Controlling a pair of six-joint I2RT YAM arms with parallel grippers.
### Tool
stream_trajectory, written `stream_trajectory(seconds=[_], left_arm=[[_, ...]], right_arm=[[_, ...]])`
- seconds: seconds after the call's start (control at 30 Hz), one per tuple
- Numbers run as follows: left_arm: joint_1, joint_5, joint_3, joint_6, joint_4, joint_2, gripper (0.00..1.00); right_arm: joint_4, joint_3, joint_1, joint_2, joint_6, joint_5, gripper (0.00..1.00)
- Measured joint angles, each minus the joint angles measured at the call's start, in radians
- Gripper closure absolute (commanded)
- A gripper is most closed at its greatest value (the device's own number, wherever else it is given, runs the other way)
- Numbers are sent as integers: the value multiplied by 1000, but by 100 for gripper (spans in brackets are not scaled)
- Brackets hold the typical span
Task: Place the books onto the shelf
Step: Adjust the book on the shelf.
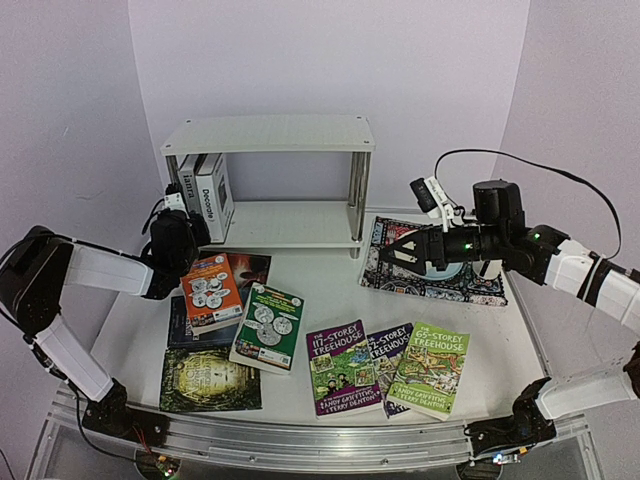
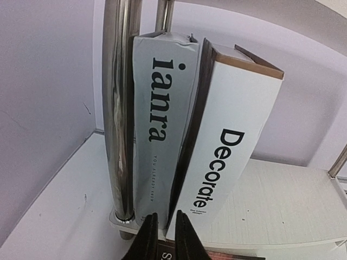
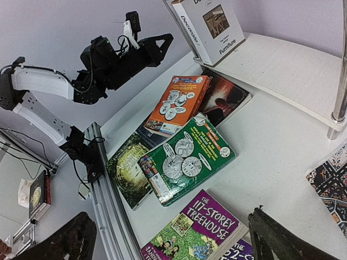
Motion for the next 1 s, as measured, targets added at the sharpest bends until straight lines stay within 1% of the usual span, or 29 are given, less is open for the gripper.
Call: stream_trajectory(seconds=[0.03, 0.07, 0.23, 0.37, 0.6, 1.0], left_arm=[[2, 5, 0, -5, -4, 1, 98], [5, 18, 0, -11, -6, 3, 100], [49, 118, 28, -63, -30, 42, 100], [76, 156, 71, -88, -50, 78, 100], [85, 189, 119, -116, -61, 125, 100], [129, 202, 195, -129, -62, 186, 100]], right_arm=[[0, 0, 0, 0, 0, -1, 2], [0, 0, 0, 0, 0, -1, 2], [0, 0, 0, 0, -4, -1, 2], [0, 0, 0, 0, -8, 0, 2], [0, -3, 0, 0, -12, 4, 2], [0, -15, 0, 0, -15, 12, 2]])
